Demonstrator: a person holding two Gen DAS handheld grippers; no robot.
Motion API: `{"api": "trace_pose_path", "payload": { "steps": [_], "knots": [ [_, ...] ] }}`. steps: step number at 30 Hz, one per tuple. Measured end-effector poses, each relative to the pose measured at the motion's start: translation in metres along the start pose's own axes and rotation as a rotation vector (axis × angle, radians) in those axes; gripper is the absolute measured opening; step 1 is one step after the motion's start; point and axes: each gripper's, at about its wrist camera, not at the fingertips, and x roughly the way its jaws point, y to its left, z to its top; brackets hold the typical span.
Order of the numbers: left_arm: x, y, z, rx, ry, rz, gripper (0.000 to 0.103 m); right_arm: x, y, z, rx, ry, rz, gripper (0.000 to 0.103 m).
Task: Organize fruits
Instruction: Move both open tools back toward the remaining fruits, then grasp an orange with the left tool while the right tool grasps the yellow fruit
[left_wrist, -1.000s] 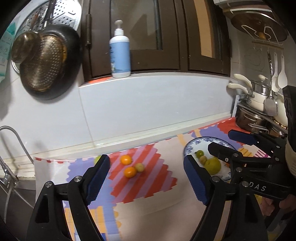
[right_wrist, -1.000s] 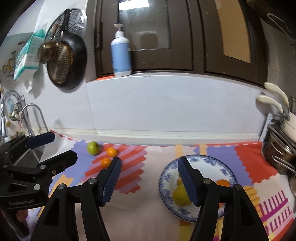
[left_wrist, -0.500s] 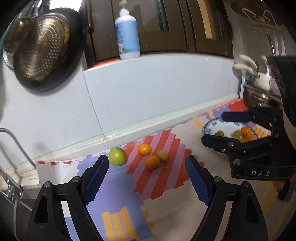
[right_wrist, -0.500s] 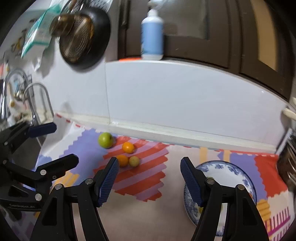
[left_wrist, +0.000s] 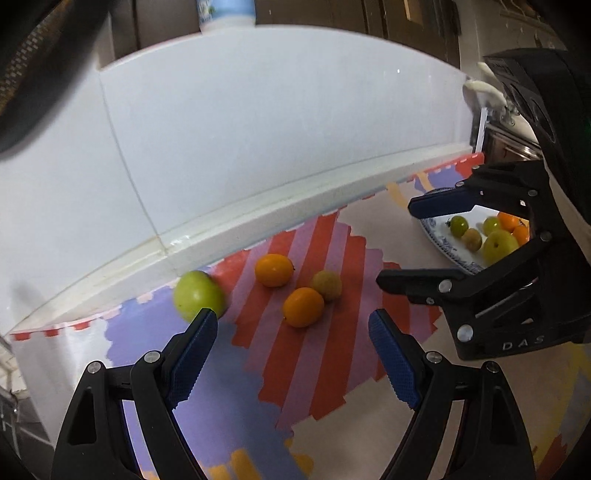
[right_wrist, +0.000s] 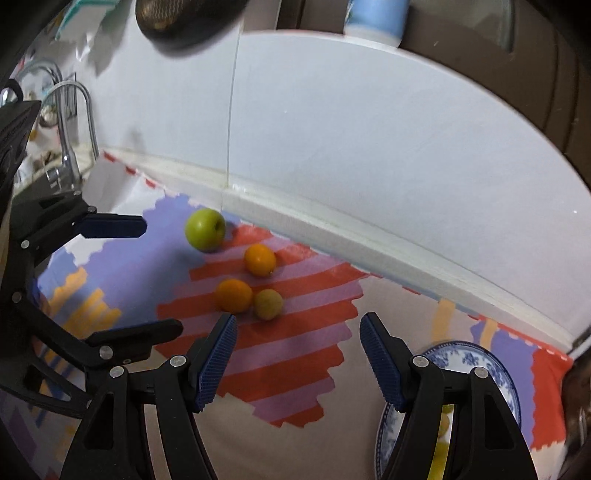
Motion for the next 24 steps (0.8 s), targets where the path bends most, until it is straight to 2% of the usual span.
{"api": "trace_pose_path", "payload": {
  "steps": [4,12,17,21,22,24],
  "knots": [
    [0.021,0.007,0.005,-0.021,0.026,-0.029,0.084,0.023,-0.007,0.002,-0.009,0.059,0.022,0.069],
    [0.05,0.011,0.007,-0.052,0.086,-0.077,0.071,0.047,-0.019,-0.001,0.029,0.106,0.011,0.068],
    [0.06,0.011,0.007,-0.048,0.116,-0.072,0.049,0.054,-0.022,-0.002,0.044,0.121,0.024,0.065],
    [0.064,0.013,0.007,-0.06,0.124,-0.088,0.043,0.055,-0.016,-0.002,0.032,0.12,0.039,0.065],
    [0.065,0.014,0.007,-0.064,0.129,-0.098,0.034,0.056,-0.015,-0.001,0.033,0.119,0.042,0.065],
    [0.062,0.017,0.006,-0.077,0.128,-0.083,0.034,0.057,-0.013,0.0,0.036,0.12,0.055,0.065]
  ]
}}
